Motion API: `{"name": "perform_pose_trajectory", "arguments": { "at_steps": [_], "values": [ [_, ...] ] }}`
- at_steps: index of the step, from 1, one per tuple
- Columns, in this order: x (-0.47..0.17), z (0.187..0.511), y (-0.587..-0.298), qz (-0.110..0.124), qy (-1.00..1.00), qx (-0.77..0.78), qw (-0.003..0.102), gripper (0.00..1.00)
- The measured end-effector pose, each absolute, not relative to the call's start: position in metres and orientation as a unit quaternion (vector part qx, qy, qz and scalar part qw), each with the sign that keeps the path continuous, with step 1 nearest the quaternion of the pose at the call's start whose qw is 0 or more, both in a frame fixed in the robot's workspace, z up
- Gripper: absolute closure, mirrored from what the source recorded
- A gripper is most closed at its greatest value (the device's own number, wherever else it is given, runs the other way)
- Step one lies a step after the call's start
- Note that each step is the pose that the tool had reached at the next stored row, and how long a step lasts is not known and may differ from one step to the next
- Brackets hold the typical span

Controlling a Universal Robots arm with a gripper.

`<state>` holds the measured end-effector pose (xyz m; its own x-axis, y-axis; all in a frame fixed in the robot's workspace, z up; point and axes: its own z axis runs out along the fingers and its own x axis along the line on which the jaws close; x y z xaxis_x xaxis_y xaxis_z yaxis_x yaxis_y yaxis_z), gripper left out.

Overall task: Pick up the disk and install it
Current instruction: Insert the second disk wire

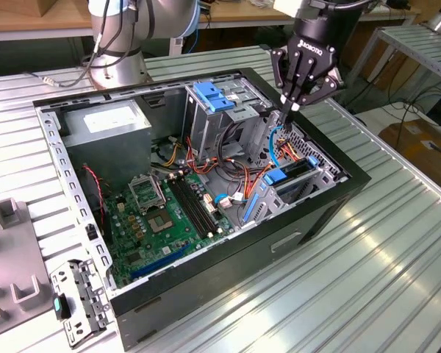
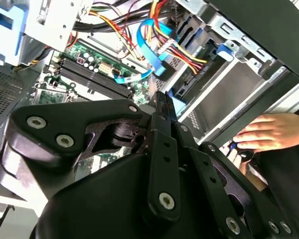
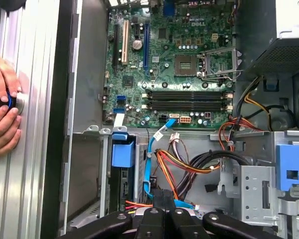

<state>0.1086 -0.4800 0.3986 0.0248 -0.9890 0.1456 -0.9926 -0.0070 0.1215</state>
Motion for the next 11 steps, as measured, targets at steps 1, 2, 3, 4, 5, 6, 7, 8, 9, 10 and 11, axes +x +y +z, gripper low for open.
{"name": "perform_pose_trajectory", "arguments": {
  "at_steps": [1, 2, 3, 4, 5, 6, 7, 8, 9, 10, 11],
  "values": [
    [0.109, 0.399, -0.477, 0.008, -0.698, 0.709, 0.098, 0.89],
    [0.110, 0.399, -0.470, 0.007, -0.697, 0.709, 0.105, 0.89],
    [0.110, 0.398, -0.466, 0.011, -0.697, 0.708, 0.116, 0.89],
    [0.110, 0.397, -0.463, 0.012, -0.696, 0.707, 0.122, 0.89],
    [0.110, 0.397, -0.462, 0.012, -0.696, 0.707, 0.124, 0.89],
    [0.110, 0.397, -0.462, 0.011, -0.696, 0.707, 0.125, 0.89],
    [0.110, 0.397, -0.462, 0.011, -0.696, 0.707, 0.125, 0.89],
    [0.110, 0.397, -0.462, 0.011, -0.696, 0.707, 0.125, 0.89],
    [0.110, 0.397, -0.462, 0.011, -0.696, 0.707, 0.125, 0.89],
    [0.110, 0.397, -0.462, 0.011, -0.696, 0.707, 0.125, 0.89],
    [0.110, 0.397, -0.462, 0.011, -0.696, 0.707, 0.125, 0.89]
  ]
}}
